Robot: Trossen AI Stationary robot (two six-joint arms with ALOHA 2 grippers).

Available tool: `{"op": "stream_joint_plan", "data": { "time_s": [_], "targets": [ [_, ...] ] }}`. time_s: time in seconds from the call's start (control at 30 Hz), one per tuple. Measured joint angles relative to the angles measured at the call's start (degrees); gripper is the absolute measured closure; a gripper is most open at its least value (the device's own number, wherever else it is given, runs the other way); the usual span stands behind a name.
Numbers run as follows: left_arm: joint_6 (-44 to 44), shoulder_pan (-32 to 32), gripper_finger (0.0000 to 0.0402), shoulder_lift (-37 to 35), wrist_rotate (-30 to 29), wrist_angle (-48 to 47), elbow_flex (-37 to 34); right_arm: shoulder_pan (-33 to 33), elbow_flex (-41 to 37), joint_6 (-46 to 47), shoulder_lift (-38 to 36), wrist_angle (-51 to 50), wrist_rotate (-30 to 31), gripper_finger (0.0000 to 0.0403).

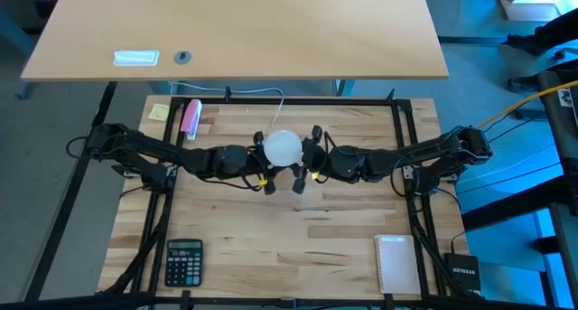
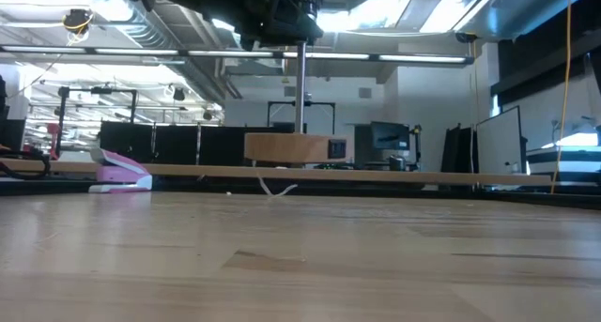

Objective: Screw lightbulb
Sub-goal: Insert the white lightbulb into the brown lamp

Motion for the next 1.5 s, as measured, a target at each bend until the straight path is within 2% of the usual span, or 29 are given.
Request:
{"op": "stream_joint_plan", "data": {
  "time_s": [0.1, 0.33, 0.4, 0.5, 0.7, 0.83, 1.0, 1.17, 1.27, 1.43, 1.5],
  "targets": [
    [0.5, 0.0, 0.0271, 0.0, 0.0, -0.1, 0.0, -0.1, 0.0, -0.7, -0.2, 0.1, -1.3, 0.0229],
    [0.0, 0.2, 0.0271, -1.4, 0.2, -0.1, 0.4, 0.0, -0.3, -2.1, -3.5, -5.6, -2.1, 0.0077],
    [0.4, 0.2, 0.0271, -1.7, 0.7, -0.9, 0.3, 0.0, -0.2, -2.1, -5.3, -9.0, -3.4, 0.0053],
    [0.8, 0.5, 0.0271, -2.5, 5.8, -1.3, 0.3, 0.0, -0.3, -2.1, -7.8, -14.9, -8.9, 0.0038],
    [-0.5, 3.0, 0.0271, -2.1, 27.8, -0.5, 0.3, -1.2, -0.2, -1.4, -10.0, -15.4, -24.5, 0.0051],
    [-1.6, 4.4, 0.0271, -1.5, 36.8, -0.5, 0.3, -2.8, -0.2, 1.0, -7.9, -8.3, -32.2, 0.0068],
    [-1.4, 5.0, 0.0271, -0.6, 40.8, -0.6, 0.2, -3.6, -0.2, 1.7, -3.9, -1.3, -37.4, 0.0089],
    [-1.7, 5.1, 0.0271, -0.3, 45.7, -0.7, 0.2, -4.3, -0.2, 2.9, -2.4, 0.6, -43.6, 0.0115],
    [-1.9, 5.3, 0.0271, -0.3, 47.8, -0.7, 0.2, -4.3, -0.2, 2.7, -2.0, 1.5, -44.4, 0.0135],
    [-1.7, 5.3, 0.0271, -0.3, 46.5, -0.5, 0.2, -4.3, -0.2, 2.7, -0.7, 3.9, -44.7, 0.0172],
    [-1.7, 5.3, 0.0271, -0.3, 46.2, -1.2, 0.2, -4.3, -0.2, 2.5, -0.4, 3.3, -43.0, 0.0191]
  ]
}}
